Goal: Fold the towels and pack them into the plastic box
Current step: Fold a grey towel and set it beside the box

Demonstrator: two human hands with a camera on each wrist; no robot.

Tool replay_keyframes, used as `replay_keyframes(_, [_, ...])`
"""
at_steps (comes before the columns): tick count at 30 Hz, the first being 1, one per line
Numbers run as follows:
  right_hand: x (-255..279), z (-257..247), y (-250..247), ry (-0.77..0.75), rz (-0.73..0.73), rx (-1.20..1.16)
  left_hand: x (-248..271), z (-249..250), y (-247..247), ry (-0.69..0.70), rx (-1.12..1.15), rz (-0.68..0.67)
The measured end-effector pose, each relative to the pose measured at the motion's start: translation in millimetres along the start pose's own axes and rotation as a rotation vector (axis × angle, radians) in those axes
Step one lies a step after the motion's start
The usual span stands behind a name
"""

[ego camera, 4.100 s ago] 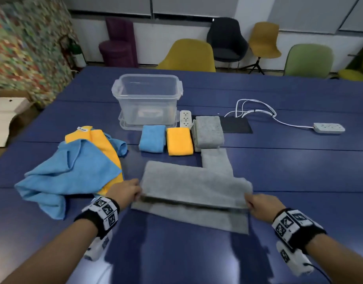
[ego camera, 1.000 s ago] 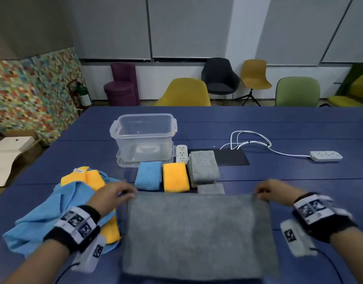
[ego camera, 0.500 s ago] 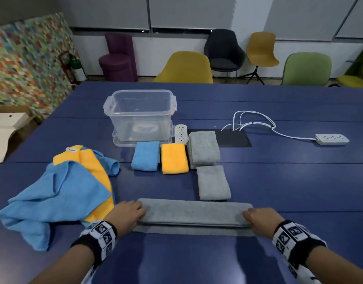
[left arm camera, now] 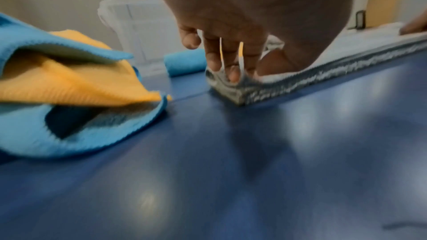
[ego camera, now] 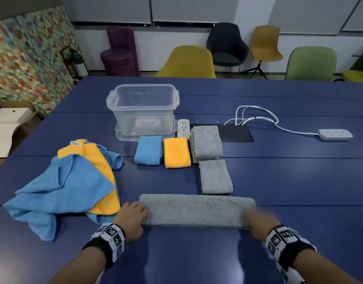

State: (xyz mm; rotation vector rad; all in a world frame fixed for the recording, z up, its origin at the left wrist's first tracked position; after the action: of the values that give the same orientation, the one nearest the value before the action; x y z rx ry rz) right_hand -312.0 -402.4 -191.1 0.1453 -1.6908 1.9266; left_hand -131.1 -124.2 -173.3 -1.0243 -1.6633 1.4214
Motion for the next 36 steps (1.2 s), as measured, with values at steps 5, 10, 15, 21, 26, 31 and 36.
replay_keyframes(5, [-4,-41,-72,-0.033,0.46,-0.17,-27,20,-42,-0.115,0.14,0.219])
replay_keyframes(10, [-27,-136,-63,-0.151,0.418,-0.408,-66,87,1,-0.27,0.419,-0.031])
replay_keyframes(15, [-40,-129,-14,-0.078,0.207,-0.346,-51,75,42,-0.42,0.366,-0.141])
replay_keyframes(21, [-31,-40,13,0.164,0.145,-0.274,-22,3,77,-0.514,0.348,-0.144])
replay_keyframes(26, [-13,11,32,0.243,0.051,-0.321,-12,-15,61,-0.588,0.335,-0.127])
replay_keyframes(31, [-9,26,-4,0.296,0.281,-0.34,4,-39,35,-0.833,0.452,-0.022])
replay_keyframes(36, [-16,-75,-101,-0.11,0.584,-0.349,7,-59,50,-1.085,0.757,-0.064])
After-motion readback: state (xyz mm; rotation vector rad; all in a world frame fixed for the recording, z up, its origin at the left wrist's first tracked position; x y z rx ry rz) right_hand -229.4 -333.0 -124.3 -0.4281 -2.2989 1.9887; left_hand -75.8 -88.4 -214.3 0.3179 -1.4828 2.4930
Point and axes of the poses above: each hand's wrist, its own x-axis away from the middle knuckle, its own y-axis out of the palm, z = x × y, the point moved 10 cm from there along -x, towards the middle knuckle, and after that the axes turned 8 degrees about z, right-handed, at the moved point
